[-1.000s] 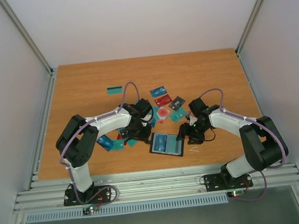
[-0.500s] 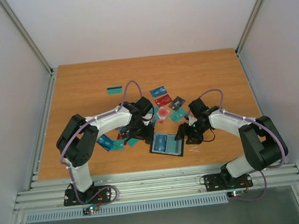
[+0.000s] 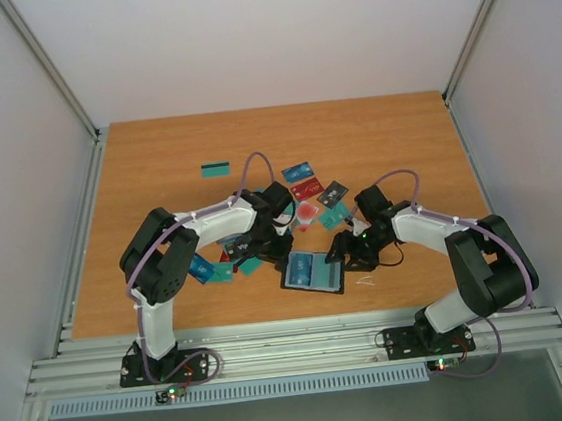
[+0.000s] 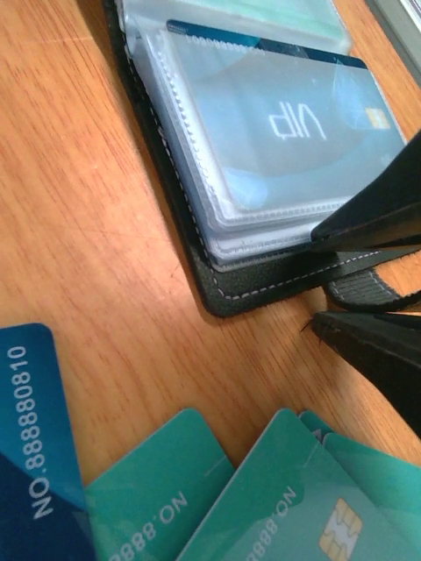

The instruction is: Put the credit cards into the card holder

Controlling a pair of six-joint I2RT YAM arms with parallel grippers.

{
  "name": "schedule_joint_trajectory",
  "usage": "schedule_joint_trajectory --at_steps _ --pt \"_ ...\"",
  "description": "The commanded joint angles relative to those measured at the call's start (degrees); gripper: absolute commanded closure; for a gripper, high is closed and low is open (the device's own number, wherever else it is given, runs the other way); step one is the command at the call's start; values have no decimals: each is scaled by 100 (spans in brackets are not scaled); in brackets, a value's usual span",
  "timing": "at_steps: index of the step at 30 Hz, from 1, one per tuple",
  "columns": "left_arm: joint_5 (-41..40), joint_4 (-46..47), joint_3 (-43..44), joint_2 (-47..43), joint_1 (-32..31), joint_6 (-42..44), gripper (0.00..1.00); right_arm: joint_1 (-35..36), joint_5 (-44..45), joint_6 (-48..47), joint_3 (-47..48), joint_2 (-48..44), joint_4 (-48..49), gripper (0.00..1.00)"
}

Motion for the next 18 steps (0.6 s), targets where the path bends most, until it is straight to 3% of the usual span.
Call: schedule_joint_trajectory --at_steps 1,18 --pt "29 136 28 317 -111 116 81 -6 -327 113 -125 -7 415 35" --pt "10 227 -40 416 -116 66 85 11 -1099 503 -128 -501 790 36"
